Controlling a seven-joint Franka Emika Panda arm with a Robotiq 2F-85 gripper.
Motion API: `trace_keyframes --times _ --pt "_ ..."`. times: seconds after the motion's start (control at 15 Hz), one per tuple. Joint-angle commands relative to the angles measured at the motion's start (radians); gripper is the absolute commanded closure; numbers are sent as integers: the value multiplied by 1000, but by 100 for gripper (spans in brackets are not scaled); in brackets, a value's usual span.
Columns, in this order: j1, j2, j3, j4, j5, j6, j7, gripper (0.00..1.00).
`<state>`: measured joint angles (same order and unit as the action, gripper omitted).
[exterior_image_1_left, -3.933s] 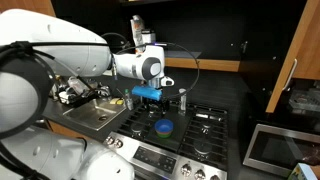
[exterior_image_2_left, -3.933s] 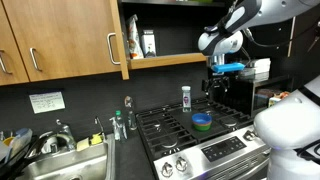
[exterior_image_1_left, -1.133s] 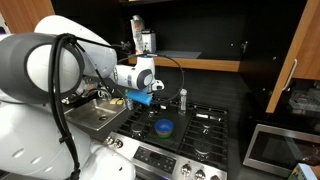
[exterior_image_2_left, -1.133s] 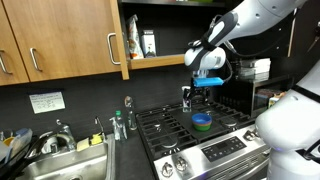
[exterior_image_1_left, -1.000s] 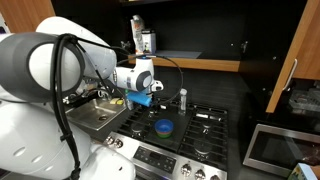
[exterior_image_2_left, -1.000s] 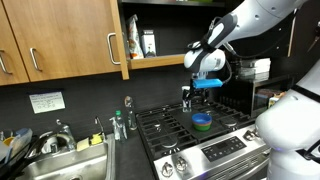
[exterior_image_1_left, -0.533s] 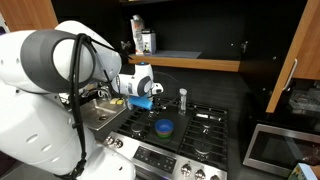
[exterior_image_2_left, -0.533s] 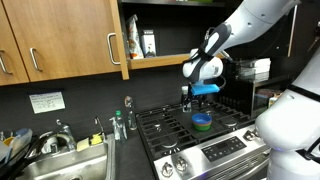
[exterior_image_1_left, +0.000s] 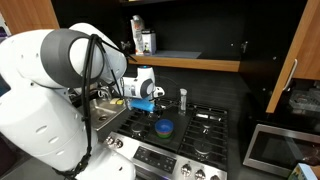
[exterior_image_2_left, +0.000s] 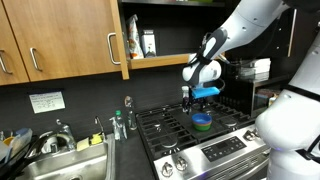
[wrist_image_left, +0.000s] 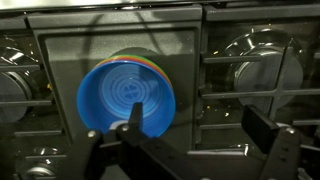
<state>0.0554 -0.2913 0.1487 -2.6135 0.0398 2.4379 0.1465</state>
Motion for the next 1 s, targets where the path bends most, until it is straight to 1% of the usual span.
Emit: trace_keyframes --times 0.0,0.07,0.27,0.47,0.67,0.93 --pt "40 -52 16 -29 -12 -1 2 0" --pt "40 -63 32 -37 -37 9 26 0" --pt "53 -61 62 -46 -60 40 64 0" --pt "46 -50 72 -56 -77 63 82 0" --pt "24 -20 60 -52 -95 91 97 0" --pt "7 34 25 -19 -82 118 68 0"
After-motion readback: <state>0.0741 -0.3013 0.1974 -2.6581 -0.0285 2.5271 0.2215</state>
